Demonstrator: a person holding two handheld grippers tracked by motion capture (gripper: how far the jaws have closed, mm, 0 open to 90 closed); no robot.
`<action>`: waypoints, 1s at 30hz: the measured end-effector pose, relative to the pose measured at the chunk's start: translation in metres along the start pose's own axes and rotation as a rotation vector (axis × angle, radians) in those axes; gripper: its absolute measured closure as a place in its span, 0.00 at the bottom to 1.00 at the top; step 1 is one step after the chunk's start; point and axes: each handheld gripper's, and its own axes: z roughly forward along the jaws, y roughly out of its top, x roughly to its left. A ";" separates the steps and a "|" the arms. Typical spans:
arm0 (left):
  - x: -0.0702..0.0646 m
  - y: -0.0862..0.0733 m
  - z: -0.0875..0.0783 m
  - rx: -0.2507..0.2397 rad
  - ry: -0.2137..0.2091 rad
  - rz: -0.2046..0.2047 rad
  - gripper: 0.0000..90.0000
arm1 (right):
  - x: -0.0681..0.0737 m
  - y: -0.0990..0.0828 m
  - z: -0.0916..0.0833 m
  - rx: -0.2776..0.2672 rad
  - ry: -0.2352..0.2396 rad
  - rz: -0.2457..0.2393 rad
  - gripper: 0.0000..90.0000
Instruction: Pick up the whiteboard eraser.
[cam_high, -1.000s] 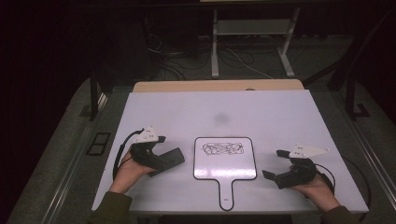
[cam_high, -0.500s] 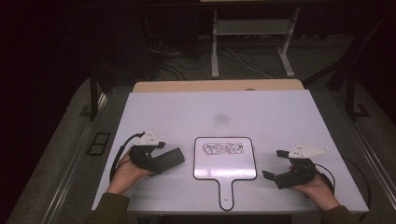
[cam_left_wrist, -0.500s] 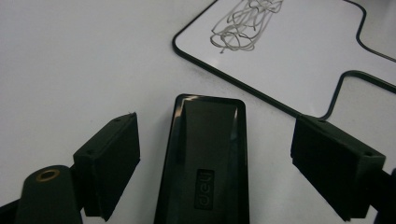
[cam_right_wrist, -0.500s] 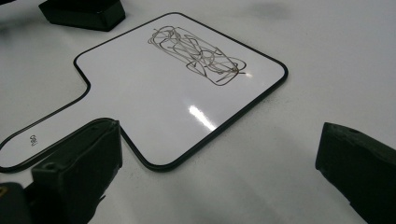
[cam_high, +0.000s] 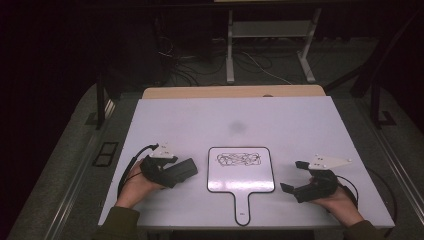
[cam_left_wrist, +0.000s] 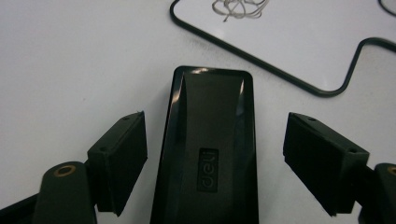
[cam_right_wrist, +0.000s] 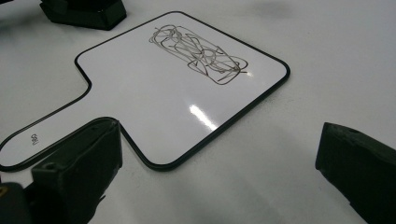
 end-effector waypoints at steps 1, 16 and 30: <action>0.000 0.000 0.000 0.014 0.005 0.003 0.25 | 0.000 0.000 0.000 0.001 0.001 0.005 0.00; 0.003 -0.004 0.005 0.066 0.019 -0.004 0.32 | 0.000 0.000 0.000 -0.001 0.001 0.004 0.00; 0.003 -0.005 0.010 0.116 0.003 0.007 0.41 | -0.001 0.000 0.001 0.002 0.001 0.005 0.00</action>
